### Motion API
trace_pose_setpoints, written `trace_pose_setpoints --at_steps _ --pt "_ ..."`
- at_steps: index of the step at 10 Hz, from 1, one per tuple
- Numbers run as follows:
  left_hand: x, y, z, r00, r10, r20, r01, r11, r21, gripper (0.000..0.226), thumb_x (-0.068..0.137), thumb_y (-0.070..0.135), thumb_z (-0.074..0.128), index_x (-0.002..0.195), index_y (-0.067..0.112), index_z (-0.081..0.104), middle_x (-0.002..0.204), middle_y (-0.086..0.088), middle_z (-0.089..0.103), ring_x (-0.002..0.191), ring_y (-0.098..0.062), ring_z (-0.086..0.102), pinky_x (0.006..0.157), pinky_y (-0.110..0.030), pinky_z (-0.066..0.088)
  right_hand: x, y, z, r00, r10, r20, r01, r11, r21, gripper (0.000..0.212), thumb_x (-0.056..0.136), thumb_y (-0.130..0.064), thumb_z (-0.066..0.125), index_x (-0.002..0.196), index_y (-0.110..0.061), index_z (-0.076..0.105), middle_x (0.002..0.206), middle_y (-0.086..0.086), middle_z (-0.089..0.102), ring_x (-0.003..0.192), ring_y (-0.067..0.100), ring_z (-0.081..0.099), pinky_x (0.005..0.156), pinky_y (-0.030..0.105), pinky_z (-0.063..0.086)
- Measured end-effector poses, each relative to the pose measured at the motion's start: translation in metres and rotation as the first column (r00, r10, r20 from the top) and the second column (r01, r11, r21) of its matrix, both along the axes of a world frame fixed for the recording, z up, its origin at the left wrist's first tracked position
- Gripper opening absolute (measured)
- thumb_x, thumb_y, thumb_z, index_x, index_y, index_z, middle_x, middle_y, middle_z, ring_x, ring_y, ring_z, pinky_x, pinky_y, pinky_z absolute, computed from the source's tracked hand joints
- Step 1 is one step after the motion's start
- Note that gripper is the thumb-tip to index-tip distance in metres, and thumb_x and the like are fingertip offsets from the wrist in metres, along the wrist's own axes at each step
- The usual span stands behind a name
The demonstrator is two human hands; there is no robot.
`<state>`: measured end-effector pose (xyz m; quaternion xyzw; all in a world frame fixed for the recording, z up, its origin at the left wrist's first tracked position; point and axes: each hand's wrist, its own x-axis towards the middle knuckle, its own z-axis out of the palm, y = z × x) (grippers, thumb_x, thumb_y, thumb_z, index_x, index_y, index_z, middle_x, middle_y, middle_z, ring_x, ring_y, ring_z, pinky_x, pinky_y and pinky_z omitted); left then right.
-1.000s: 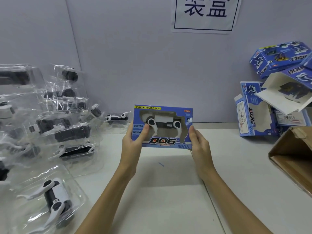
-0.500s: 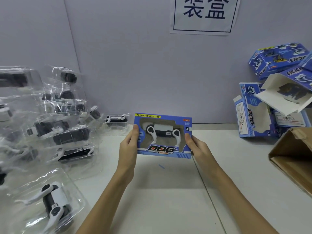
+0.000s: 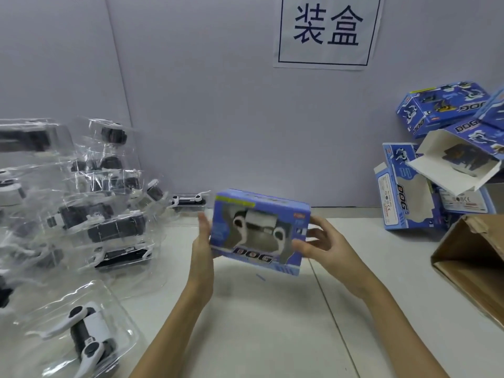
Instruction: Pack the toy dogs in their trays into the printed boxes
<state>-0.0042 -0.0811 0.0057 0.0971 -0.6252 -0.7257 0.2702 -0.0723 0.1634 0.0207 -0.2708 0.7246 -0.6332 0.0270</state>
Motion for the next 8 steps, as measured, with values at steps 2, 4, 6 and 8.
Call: trace_pose_setpoints --at_steps 2,4,6,8 --pt "-0.003 0.004 -0.007 0.999 -0.041 -0.031 0.040 0.998 -0.046 0.051 0.087 0.059 0.063 0.123 0.025 0.074 0.106 -0.016 0.076 0.099 -0.029 0.071 0.082 -0.037 0.058 0.003 0.008 0.000 0.958 0.070 0.277 -0.081 0.996 0.026 0.083 0.069 -0.060 0.081 0.138 -0.027 0.048 0.108 0.011 0.079 0.096 0.030 0.077 0.072 0.040 0.064" --pt "-0.003 0.001 -0.005 0.998 -0.018 -0.065 0.027 0.989 0.145 0.069 0.092 0.074 0.035 0.135 0.027 0.063 0.128 -0.007 0.066 0.113 -0.029 0.068 0.085 -0.044 0.060 0.015 0.021 0.026 0.967 -0.014 0.256 0.090 0.953 -0.288 0.094 0.062 -0.053 0.094 0.137 -0.016 0.050 0.115 0.019 0.076 0.099 0.033 0.077 0.079 0.055 0.064" --pt "-0.006 -0.004 -0.009 0.999 -0.053 -0.003 0.053 0.997 0.051 0.073 0.102 0.069 0.028 0.112 0.015 0.076 0.117 -0.009 0.073 0.101 -0.032 0.070 0.080 -0.043 0.057 0.032 0.056 0.034 0.824 -0.478 0.304 0.458 0.246 -0.854 0.088 0.074 -0.040 0.093 0.139 -0.015 0.040 0.136 0.011 0.064 0.119 0.028 0.070 0.088 0.051 0.063" --pt "-0.008 0.006 -0.009 0.991 -0.129 0.045 0.130 0.992 -0.007 0.074 0.102 0.066 0.030 0.102 0.011 0.079 0.107 -0.007 0.076 0.091 -0.031 0.070 0.078 -0.043 0.056 0.005 0.074 0.029 0.741 -0.508 0.440 0.617 0.253 -0.745 0.064 0.095 -0.020 0.077 0.143 -0.014 0.037 0.138 0.010 0.061 0.120 0.020 0.069 0.094 0.037 0.061"
